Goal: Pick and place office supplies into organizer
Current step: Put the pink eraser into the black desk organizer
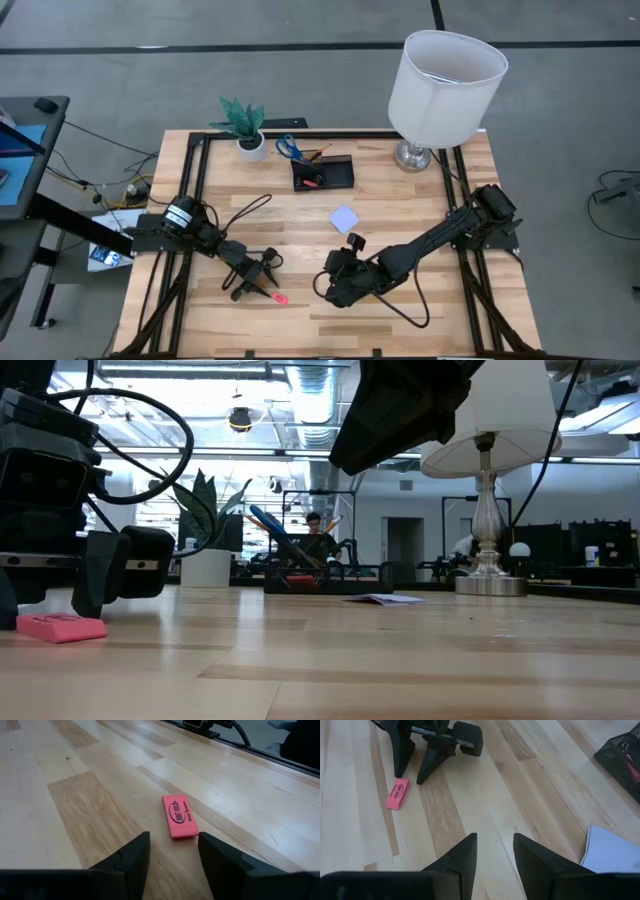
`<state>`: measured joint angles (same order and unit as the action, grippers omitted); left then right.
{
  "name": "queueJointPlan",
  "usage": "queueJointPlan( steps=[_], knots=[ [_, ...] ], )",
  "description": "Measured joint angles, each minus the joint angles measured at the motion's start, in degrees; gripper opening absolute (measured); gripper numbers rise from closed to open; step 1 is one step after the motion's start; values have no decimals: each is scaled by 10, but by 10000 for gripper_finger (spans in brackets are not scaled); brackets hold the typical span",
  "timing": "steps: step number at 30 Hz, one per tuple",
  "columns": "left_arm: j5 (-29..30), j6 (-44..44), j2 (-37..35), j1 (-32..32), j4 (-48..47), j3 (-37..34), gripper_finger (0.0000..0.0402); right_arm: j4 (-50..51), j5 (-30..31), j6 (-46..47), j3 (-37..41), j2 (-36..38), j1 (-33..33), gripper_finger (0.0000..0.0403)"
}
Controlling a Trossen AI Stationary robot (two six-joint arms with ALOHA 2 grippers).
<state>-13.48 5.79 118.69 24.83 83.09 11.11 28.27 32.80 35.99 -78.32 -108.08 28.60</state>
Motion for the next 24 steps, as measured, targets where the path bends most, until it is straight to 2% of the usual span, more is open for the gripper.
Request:
queueJointPlan(
  steps=[15, 24],
  knots=[
    [33, -31, 0, 31, 0, -1, 163, 0, -5, -5, 0, 0, 0, 123],
    [30, -55, 0, 38, 2, -9, 163, 1, -15, -5, 0, 0, 0, 123]
  ],
)
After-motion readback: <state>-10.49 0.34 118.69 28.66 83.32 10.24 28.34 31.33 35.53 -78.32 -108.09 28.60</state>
